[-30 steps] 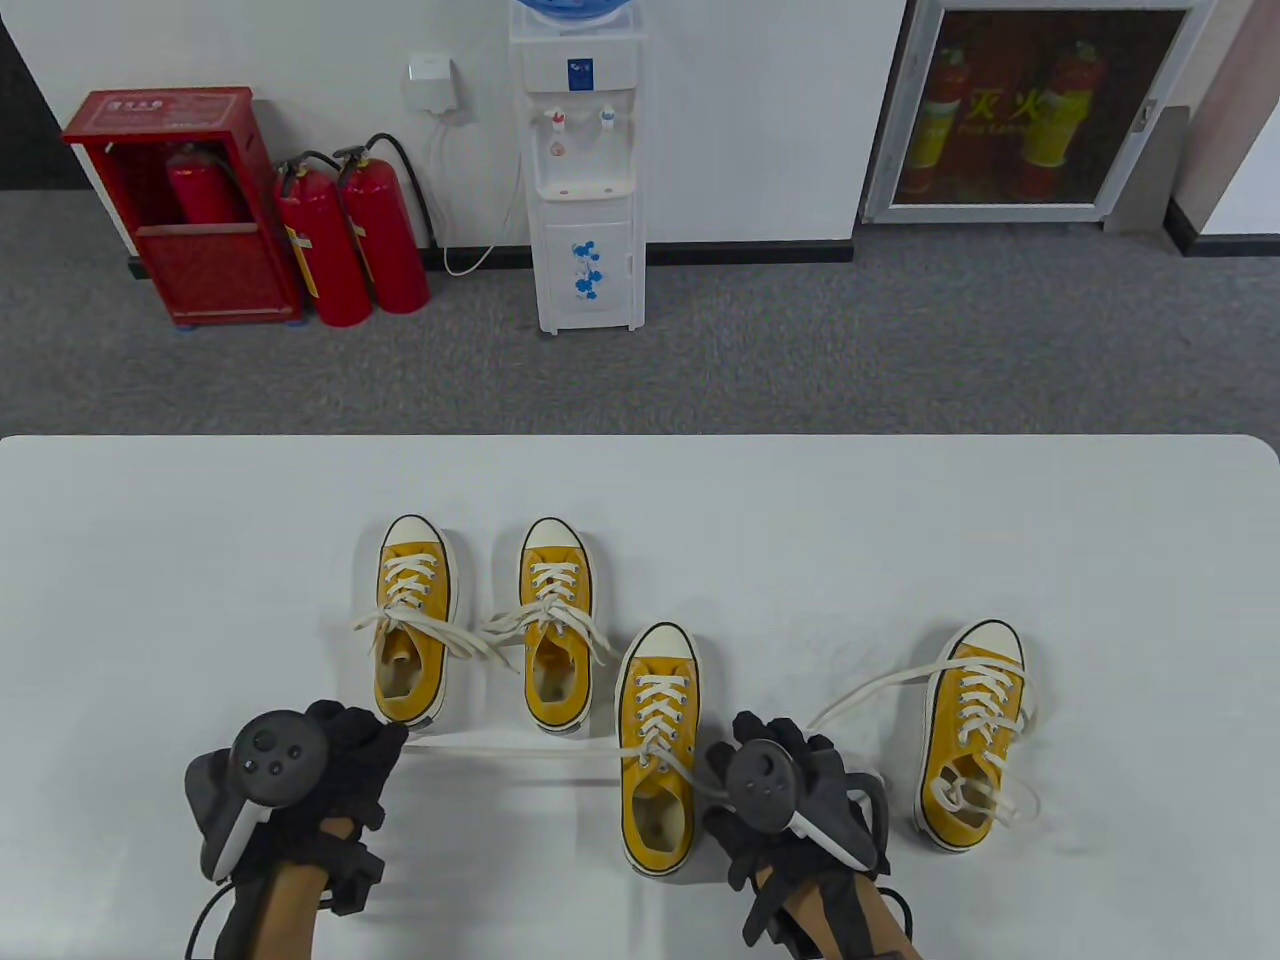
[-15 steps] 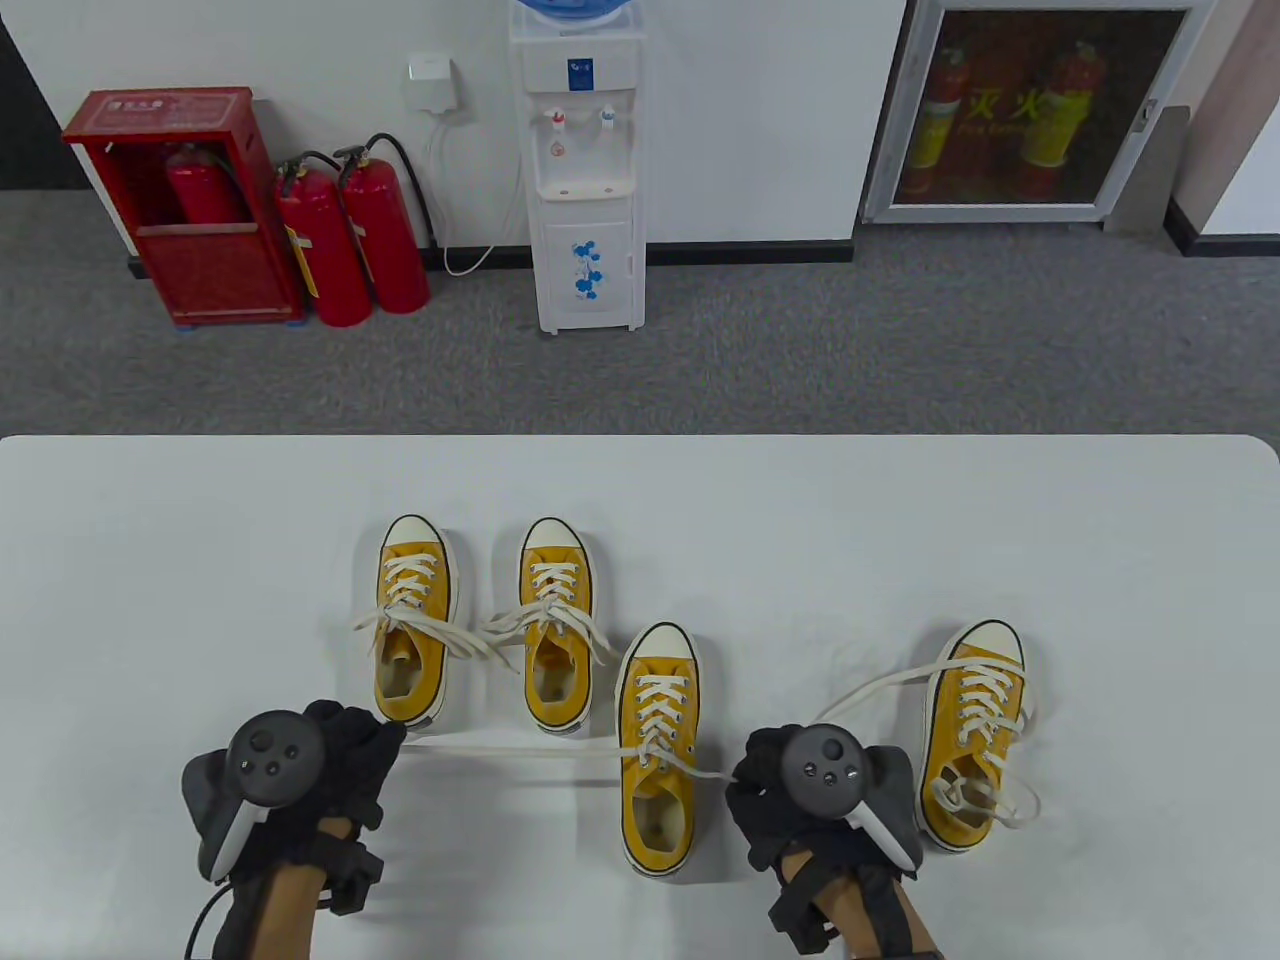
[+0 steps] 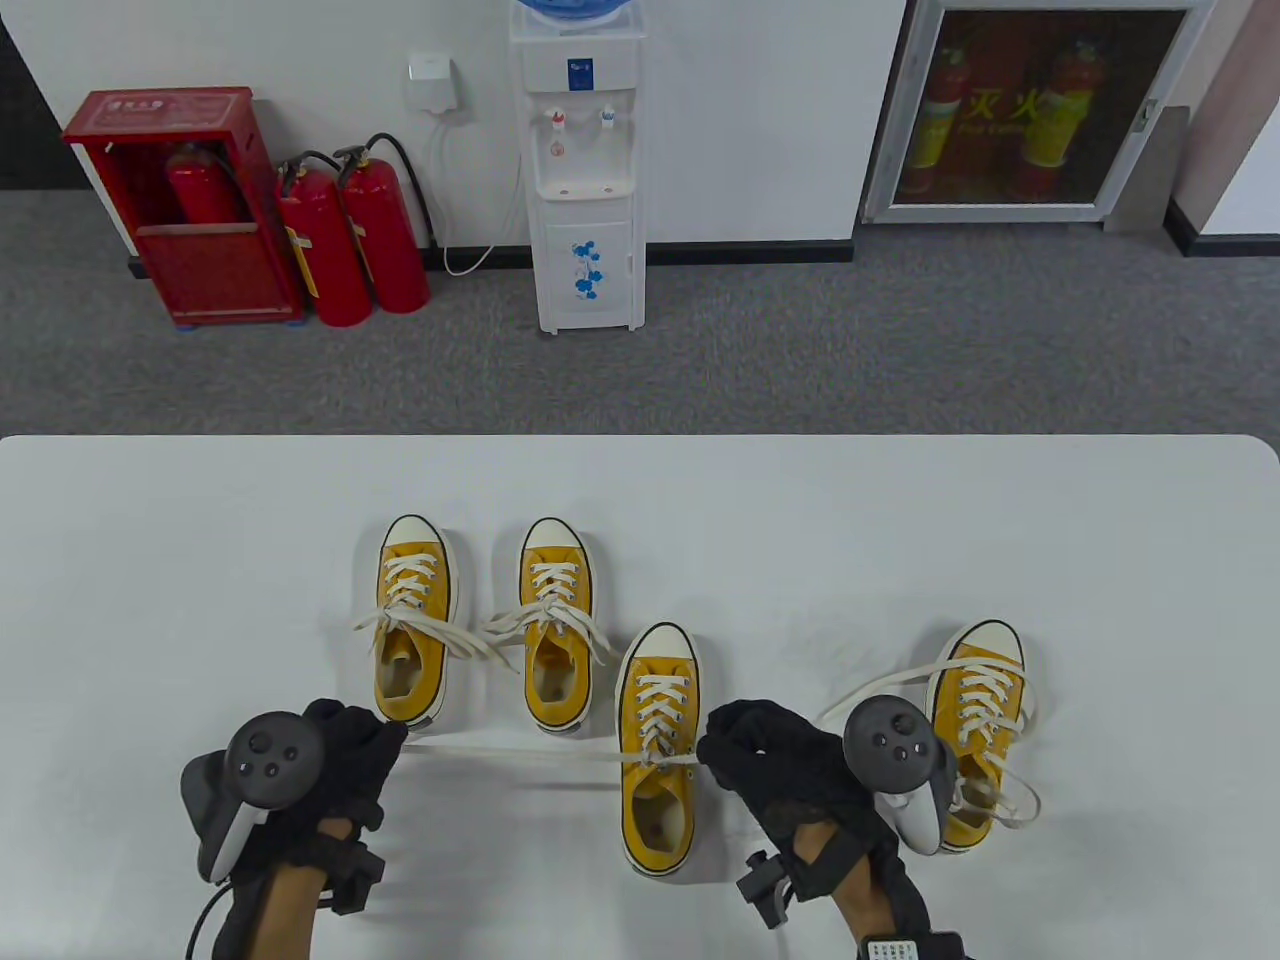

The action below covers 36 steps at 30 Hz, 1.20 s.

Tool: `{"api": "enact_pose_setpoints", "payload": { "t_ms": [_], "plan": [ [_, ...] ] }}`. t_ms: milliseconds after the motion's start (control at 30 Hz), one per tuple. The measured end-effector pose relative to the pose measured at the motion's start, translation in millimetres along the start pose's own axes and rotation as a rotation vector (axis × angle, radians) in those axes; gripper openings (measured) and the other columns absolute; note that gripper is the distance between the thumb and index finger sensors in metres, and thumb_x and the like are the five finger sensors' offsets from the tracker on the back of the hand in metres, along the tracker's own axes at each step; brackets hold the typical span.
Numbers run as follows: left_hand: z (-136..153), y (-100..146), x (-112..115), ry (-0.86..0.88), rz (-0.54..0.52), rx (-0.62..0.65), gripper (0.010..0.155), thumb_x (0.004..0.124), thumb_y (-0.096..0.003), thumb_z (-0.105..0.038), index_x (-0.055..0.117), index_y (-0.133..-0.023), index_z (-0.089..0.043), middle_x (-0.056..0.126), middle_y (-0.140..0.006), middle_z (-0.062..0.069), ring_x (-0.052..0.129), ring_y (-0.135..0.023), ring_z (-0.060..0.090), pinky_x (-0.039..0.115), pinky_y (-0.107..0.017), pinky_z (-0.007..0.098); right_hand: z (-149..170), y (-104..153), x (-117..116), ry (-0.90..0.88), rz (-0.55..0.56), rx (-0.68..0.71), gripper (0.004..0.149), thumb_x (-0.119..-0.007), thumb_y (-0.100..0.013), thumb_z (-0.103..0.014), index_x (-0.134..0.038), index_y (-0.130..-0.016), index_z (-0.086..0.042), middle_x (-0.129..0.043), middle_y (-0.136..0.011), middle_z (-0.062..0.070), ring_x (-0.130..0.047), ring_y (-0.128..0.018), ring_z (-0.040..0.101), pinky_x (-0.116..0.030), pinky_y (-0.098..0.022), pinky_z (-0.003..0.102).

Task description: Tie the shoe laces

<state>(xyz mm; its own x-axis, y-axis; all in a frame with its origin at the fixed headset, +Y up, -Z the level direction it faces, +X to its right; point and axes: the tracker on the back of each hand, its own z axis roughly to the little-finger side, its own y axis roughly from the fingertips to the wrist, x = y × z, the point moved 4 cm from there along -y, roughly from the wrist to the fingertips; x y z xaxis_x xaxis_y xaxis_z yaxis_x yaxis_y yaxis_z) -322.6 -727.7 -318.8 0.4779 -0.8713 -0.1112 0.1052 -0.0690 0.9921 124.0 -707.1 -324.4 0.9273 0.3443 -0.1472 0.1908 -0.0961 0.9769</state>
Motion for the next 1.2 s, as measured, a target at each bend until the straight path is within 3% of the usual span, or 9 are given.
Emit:
{"api": "enact_pose_setpoints", "payload": {
  "t_ms": [200, 300, 400, 533, 767, 1200],
  "plan": [
    [-1, 0, 0, 0.006, -0.001, 0.007, 0.038, 0.079, -0.0468, -0.059, 0.095, -0.062, -0.027, 0.090, -0.071, 0.002, 0.095, -0.057, 0.029, 0.074, -0.057, 0.060, 3, -17, -25, -0.273, -0.039, -0.011, 0.047, -0.089, -0.039, -0.058, -0.097, -0.043, -0.011, -0.090, -0.090, 0.006, -0.083, -0.091, 0.038, -0.056, -0.066, 0.067],
    [-1, 1, 0, 0.012, 0.000, 0.010, 0.038, 0.079, -0.0468, -0.059, 0.094, -0.062, -0.028, 0.090, -0.072, 0.002, 0.095, -0.057, 0.029, 0.074, -0.057, 0.060, 7, -22, -40, -0.406, -0.113, -0.021, 0.048, -0.089, -0.039, -0.058, -0.096, -0.046, -0.011, -0.089, -0.092, 0.006, -0.082, -0.094, 0.038, -0.052, -0.068, 0.069],
    [-1, 1, 0, 0.012, 0.001, 0.012, 0.038, 0.079, -0.0469, -0.059, 0.094, -0.062, -0.028, 0.090, -0.072, 0.002, 0.095, -0.057, 0.029, 0.074, -0.057, 0.060, 11, -23, -51, -0.492, -0.176, -0.002, 0.049, -0.090, -0.040, -0.055, -0.096, -0.059, -0.010, -0.091, -0.090, 0.004, -0.087, -0.091, 0.037, -0.052, -0.069, 0.068],
    [-2, 1, 1, 0.016, 0.005, 0.012, 0.038, 0.079, -0.0468, -0.059, 0.095, -0.062, -0.028, 0.090, -0.071, 0.002, 0.095, -0.057, 0.029, 0.074, -0.057, 0.060, 11, -21, -58, -0.510, -0.242, 0.020, 0.050, -0.091, -0.043, -0.044, -0.089, -0.076, -0.007, -0.078, -0.099, 0.006, -0.084, -0.093, 0.041, -0.046, -0.069, 0.073],
    [-7, 2, -3, 0.128, 0.004, 0.036, 0.038, 0.079, -0.0467, -0.058, 0.096, -0.061, -0.027, 0.092, -0.069, 0.002, 0.096, -0.054, 0.029, 0.075, -0.056, 0.061, 10, -20, -57, -0.374, -0.198, 0.029, 0.054, -0.090, -0.043, -0.029, -0.077, -0.089, -0.006, -0.058, -0.107, 0.010, -0.088, -0.079, 0.030, -0.058, -0.066, 0.065],
    [-68, 13, -23, 0.641, 0.054, 0.236, 0.039, 0.080, -0.0469, -0.059, 0.096, -0.062, -0.027, 0.093, -0.068, 0.002, 0.097, -0.052, 0.028, 0.076, -0.055, 0.060, -8, -19, -60, 0.134, -0.081, 0.097, 0.048, -0.087, -0.043, -0.022, -0.078, -0.090, -0.012, -0.055, -0.106, 0.010, -0.093, -0.056, 0.020, -0.078, -0.047, 0.044]
  ]
}}
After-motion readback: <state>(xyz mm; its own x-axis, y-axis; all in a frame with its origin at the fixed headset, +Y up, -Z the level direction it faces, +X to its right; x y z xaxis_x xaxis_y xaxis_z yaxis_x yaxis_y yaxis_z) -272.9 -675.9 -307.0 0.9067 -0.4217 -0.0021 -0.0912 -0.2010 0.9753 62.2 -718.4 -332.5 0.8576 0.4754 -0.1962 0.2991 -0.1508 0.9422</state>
